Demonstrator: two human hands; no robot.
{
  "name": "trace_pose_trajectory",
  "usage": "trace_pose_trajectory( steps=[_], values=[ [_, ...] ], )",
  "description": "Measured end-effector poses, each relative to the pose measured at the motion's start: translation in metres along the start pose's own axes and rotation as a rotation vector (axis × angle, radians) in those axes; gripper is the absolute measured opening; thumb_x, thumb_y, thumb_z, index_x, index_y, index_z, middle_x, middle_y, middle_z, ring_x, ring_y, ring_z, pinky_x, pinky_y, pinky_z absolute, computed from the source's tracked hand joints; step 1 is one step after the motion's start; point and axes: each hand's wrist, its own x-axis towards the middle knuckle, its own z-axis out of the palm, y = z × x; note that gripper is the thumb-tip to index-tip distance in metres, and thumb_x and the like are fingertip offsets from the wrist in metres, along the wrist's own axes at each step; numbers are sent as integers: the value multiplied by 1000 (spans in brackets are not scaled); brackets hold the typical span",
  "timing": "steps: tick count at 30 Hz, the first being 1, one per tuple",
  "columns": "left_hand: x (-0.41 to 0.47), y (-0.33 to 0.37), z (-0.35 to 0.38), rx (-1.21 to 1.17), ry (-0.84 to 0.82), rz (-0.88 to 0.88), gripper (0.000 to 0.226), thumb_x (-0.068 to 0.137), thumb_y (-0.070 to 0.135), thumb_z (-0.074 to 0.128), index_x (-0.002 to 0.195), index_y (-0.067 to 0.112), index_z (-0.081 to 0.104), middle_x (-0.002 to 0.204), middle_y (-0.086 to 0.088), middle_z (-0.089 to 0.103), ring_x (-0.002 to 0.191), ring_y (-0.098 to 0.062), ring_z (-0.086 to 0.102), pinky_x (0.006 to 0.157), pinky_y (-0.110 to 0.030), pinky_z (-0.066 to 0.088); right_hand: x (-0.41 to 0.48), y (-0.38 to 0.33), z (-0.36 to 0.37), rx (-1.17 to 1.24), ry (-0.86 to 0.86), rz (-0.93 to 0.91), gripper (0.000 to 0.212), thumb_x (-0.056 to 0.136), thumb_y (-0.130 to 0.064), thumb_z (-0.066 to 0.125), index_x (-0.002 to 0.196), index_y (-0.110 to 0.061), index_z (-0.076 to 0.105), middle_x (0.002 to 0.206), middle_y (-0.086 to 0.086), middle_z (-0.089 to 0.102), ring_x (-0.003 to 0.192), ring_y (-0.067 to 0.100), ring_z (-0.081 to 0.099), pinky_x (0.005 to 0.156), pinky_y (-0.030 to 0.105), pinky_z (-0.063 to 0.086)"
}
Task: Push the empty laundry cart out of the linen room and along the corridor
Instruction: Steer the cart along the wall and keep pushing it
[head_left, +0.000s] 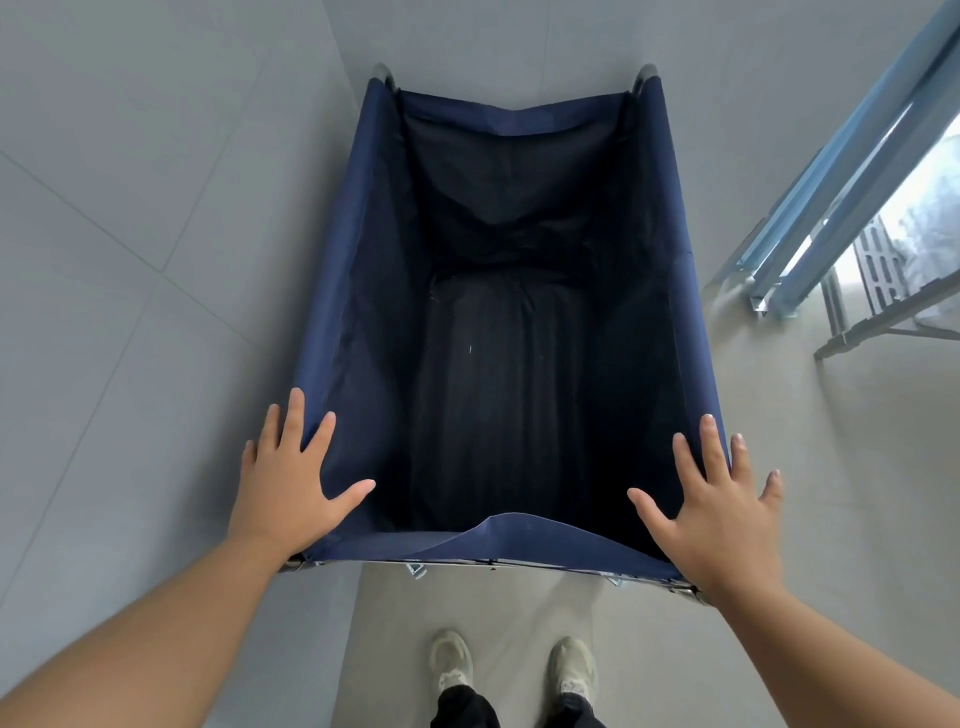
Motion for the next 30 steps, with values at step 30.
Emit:
trace_pose_trajectory(
  steps=[30],
  values=[
    [22, -34, -6, -88, -30, 11, 95, 63, 86, 50, 132, 23, 67, 165, -12, 32, 147, -39, 36, 97, -61, 53, 217, -458, -47, 499, -2, -640, 71, 102, -53, 39, 160, -20, 16, 171, 12, -8, 156, 31, -15, 125, 57, 12]
  ],
)
